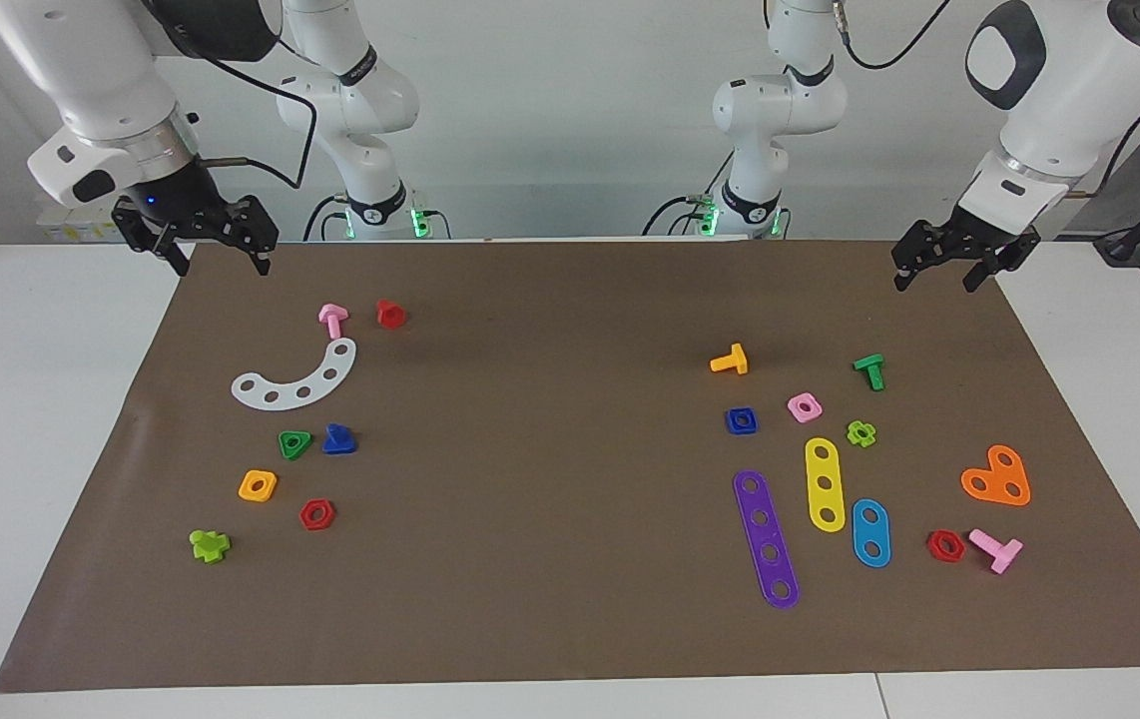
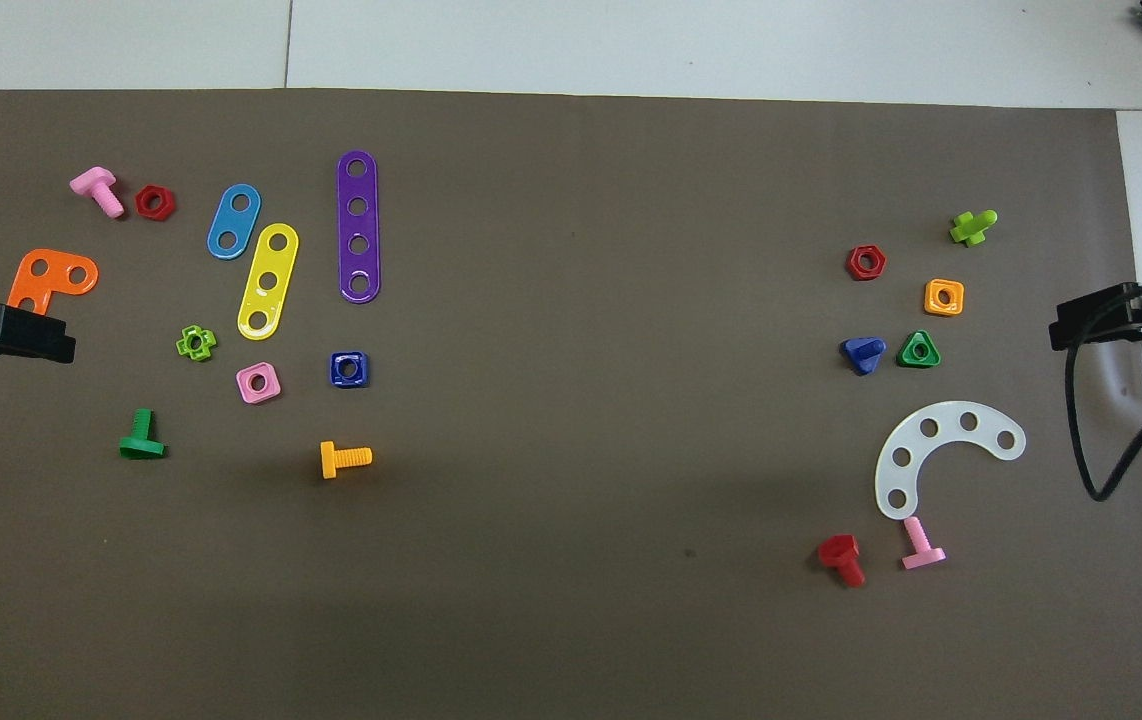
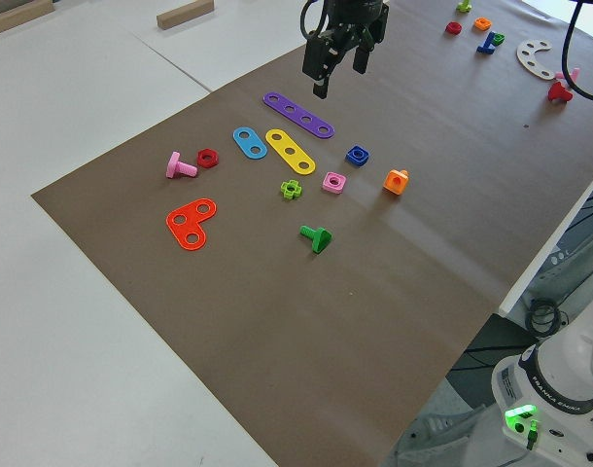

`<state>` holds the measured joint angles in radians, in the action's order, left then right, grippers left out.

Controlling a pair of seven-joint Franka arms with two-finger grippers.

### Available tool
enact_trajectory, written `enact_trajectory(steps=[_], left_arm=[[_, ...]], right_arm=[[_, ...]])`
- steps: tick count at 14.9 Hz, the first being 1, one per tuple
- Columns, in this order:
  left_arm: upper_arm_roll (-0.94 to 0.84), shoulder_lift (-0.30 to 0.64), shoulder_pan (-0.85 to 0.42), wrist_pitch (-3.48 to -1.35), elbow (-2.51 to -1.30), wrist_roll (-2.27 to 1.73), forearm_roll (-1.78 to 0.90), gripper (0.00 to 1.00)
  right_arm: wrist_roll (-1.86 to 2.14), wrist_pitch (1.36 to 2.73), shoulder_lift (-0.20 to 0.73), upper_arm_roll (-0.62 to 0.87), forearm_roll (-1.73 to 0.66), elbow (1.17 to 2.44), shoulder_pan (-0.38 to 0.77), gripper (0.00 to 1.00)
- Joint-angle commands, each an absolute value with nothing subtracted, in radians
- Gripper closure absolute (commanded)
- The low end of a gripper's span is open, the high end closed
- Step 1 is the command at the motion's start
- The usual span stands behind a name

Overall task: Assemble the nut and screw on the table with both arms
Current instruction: 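Reach the right gripper toward the blue screw near the red nut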

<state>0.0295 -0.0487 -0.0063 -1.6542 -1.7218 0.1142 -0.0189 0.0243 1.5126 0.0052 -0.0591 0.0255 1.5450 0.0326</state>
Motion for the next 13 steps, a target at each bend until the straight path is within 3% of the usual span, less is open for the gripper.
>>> enact_trajectory(steps=[1, 6, 11, 13], left_arm=[[0.025, -0.078, 0.002, -1.672, -1.758, 0.115, -0.011, 0.00], [0.025, -0.078, 0.002, -1.672, -1.758, 0.115, -0.011, 0.00], [0.025, -0.078, 0.002, -1.672, -1.758, 0.115, -0.011, 0.00], [0.025, -0.078, 0.002, -1.672, -1.758, 0.115, -0.011, 0.00]], right_arm=[[0.002, 1.536, -0.018, -0.052, 0.017, 1.575, 0.026, 0.00], [-0.052, 1.549, -0.035, -0.052, 0.015, 1.612, 0.032, 0.00], [-0.022, 1.745, -0.058, -0.045, -0.009, 1.782, 0.038, 0.00], [0.035, 1.857, -0.022, -0.043, -0.017, 1.862, 0.038, 0.00]])
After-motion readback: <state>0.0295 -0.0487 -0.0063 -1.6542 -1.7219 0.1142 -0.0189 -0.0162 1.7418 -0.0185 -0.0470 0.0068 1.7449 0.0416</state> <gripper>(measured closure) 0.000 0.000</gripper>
